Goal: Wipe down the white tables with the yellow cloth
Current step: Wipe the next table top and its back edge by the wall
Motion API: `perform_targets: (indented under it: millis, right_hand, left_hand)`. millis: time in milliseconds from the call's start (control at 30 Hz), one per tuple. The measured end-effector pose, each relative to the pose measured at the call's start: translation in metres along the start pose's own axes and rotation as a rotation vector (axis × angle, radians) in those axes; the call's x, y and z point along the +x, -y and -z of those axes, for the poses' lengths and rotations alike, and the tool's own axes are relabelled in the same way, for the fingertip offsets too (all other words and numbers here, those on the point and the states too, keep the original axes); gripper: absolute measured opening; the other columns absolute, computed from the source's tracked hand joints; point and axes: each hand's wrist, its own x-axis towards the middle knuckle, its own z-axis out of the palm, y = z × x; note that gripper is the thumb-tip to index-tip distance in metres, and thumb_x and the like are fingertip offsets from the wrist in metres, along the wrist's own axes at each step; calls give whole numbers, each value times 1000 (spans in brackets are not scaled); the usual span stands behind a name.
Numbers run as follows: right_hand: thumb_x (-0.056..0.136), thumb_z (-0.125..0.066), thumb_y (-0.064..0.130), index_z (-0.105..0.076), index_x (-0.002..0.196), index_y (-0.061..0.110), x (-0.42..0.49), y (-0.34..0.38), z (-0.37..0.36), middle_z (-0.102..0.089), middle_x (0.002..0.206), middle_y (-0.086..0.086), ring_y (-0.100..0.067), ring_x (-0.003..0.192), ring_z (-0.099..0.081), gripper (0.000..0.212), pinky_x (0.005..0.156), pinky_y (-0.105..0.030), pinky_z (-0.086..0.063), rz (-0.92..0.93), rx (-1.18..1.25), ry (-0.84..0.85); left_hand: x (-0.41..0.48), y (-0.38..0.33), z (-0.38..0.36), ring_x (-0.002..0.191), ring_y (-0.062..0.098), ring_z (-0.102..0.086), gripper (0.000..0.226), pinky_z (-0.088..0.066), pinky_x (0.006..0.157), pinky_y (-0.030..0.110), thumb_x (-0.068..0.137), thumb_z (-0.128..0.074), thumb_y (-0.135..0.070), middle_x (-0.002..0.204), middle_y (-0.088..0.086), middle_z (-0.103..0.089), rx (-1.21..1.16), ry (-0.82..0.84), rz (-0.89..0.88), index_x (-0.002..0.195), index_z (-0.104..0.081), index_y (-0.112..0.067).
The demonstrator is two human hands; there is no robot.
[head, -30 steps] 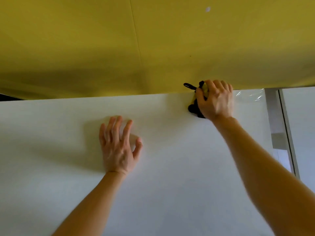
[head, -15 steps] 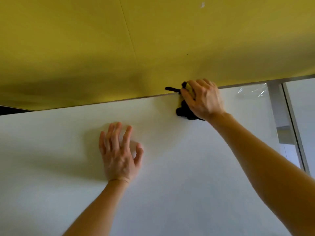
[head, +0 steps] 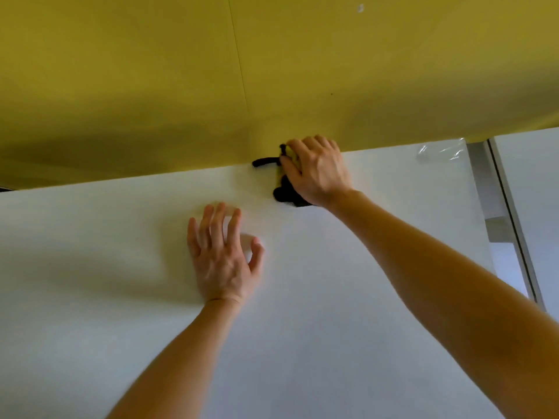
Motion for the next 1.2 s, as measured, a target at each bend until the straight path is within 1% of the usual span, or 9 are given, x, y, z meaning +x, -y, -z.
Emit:
perform_targets:
  millis: [133, 233, 433, 567, 700, 767, 867, 1067, 1200]
  right_hand:
    - [105, -52, 44, -71, 117, 16, -29, -100, 49, -70, 106, -12, -40, 105, -61, 35, 96, -46, -44, -224, -80, -15]
    - [98, -55, 44, -70, 99, 12, -14, -58, 28, -70, 96, -14, -40, 97, -62, 35, 97, -47, -44, -445, -146, -52]
    - [98, -59, 50, -69, 89, 17, 27, 110, -36, -69, 85, -3, -34, 86, -64, 35, 84, -42, -44, -69, 91, 76]
    - [104, -49, 55, -66, 92, 16, 22, 37, -17, -69, 88, -9, -37, 88, -65, 44, 78, -43, -49, 45, 68, 134]
    - [106, -46, 57, -61, 94, 17, -13, -103, 42, -66, 92, -11, -40, 94, -62, 45, 83, -47, -46, -206, -37, 88]
    - [105, -48, 53, -58, 91, 15, -23, -126, 55, -65, 92, -12, -39, 97, -60, 42, 90, -47, -45, -278, -77, 65]
    - [99, -52, 52, -64, 90, 15, -11, -80, 37, -70, 93, -14, -41, 97, -64, 40, 91, -47, -45, -396, -130, 19]
    - [98, -55, 53, -68, 97, 19, 21, 73, -23, -69, 90, -6, -35, 92, -64, 37, 81, -42, -41, -48, 29, 166]
    - [104, -45, 58, -67, 112, 21, 19, 7, 1, -69, 101, -5, -34, 103, -63, 43, 88, -43, -44, 60, 65, 261]
  left_hand:
    - [-1, -2, 1, 156, 44, -39, 56, -23, 128, 66, 99, -57, -38, 162, 20, -49, -8, 13, -4, 146, -62, -9]
    - [1, 0, 0, 157, 43, -38, 56, -23, 128, 66, 99, -56, -39, 163, 20, -48, -10, 15, 1, 147, -62, -10]
    - [0, 1, 3, 157, 42, -38, 57, -24, 128, 66, 102, -53, -40, 161, 21, -49, -11, 20, 12, 151, -58, -10]
    - [0, 2, 1, 156, 43, -39, 55, -24, 128, 66, 103, -55, -39, 161, 20, -50, -17, -4, 4, 149, -60, -9]
    - [-1, 3, 0, 156, 45, -39, 57, -25, 127, 68, 105, -54, -40, 164, 21, -47, -24, -9, -18, 158, -55, -20]
    - [0, 4, 0, 159, 44, -34, 61, -21, 128, 68, 107, -52, -45, 170, 17, -41, -19, 13, -41, 165, -46, -28]
    - [1, 6, -3, 163, 39, -30, 60, -21, 129, 68, 108, -51, -48, 175, 12, -35, -36, 28, -124, 165, -46, -30]
    - [0, 6, 0, 160, 40, -36, 57, -27, 126, 67, 107, -57, -43, 171, 15, -41, 18, 25, -166, 161, -53, -24]
    - [5, -22, 4, 156, 39, -41, 50, -28, 126, 63, 108, -53, -45, 165, 16, -47, 111, 44, -61, 151, -60, -19]
